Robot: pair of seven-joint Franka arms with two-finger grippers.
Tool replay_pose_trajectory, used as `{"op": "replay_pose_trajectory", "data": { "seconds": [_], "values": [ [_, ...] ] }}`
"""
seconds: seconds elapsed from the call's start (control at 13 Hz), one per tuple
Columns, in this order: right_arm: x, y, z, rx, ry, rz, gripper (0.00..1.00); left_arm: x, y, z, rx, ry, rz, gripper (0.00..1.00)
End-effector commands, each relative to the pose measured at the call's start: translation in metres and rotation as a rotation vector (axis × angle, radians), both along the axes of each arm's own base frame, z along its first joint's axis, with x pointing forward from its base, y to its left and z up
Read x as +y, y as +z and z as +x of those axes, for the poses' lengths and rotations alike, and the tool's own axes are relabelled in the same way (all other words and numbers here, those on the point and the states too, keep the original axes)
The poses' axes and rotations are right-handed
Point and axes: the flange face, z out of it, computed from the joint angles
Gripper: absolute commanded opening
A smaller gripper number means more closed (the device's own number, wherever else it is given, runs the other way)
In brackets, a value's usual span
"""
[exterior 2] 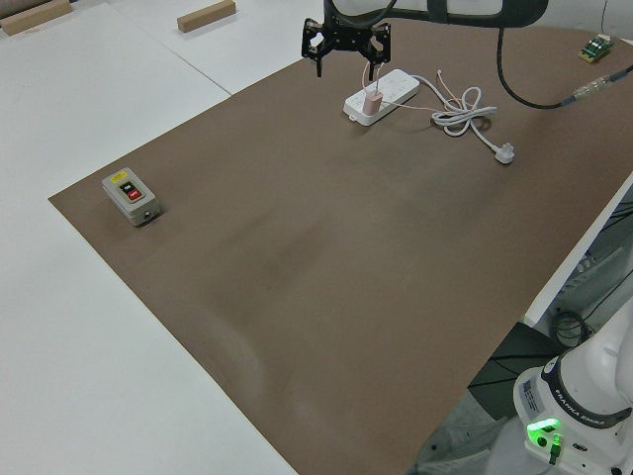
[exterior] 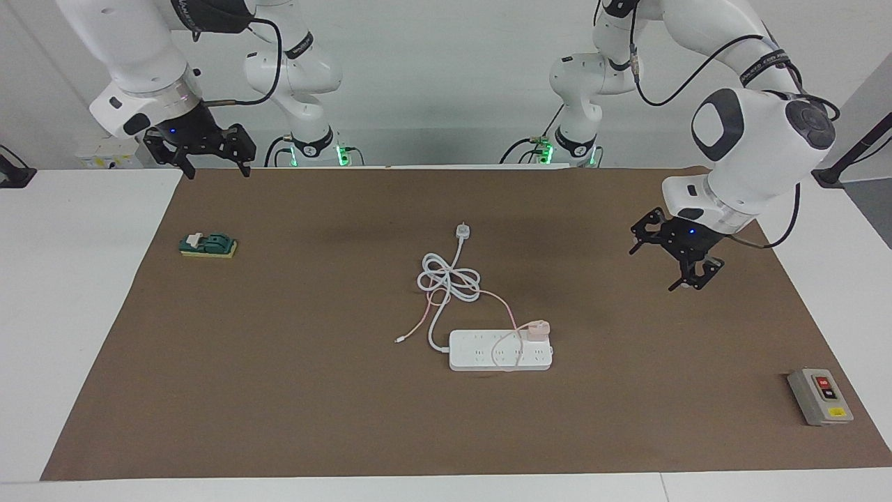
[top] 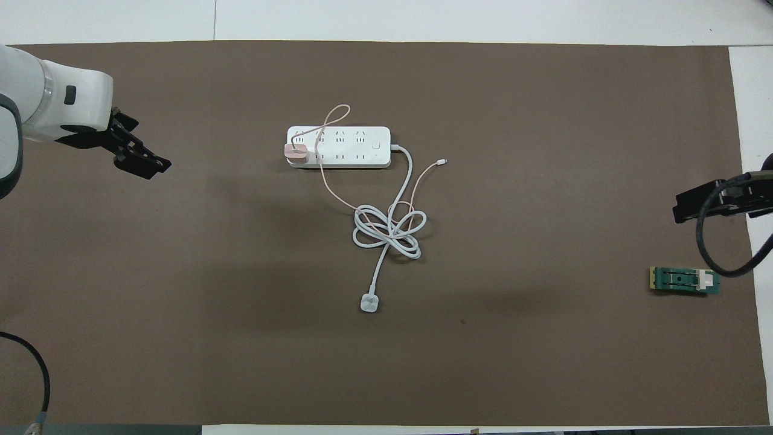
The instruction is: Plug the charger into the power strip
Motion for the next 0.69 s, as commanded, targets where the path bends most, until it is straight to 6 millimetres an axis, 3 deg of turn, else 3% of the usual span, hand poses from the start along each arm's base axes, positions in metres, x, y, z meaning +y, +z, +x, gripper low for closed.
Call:
{"op": "replay_pose_trajectory", "data": {
  "seconds": [0.0,0.23,0.39,0.62],
  "values": [
    [-0.003,0.003,-0.003,-0.018,-0.014,0.016,1.0,-0.004,0.017,-0.007,-0.018,0.25,0.083,1.0],
    [-0.003,0.002,-0.002,-0.016,-0.014,0.016,1.0,-0.002,0.02,-0.013,-0.002,0.407,0.082,1.0],
    [-0.003,0.003,-0.003,-0.018,-0.014,0.016,1.0,0.006,0.015,-0.017,0.012,0.422,0.089,1.0],
    [-0.002,0.003,-0.003,-0.018,-0.011,0.016,1.0,-0.001,0.016,-0.016,0.002,0.526,0.08,1.0]
  ]
}}
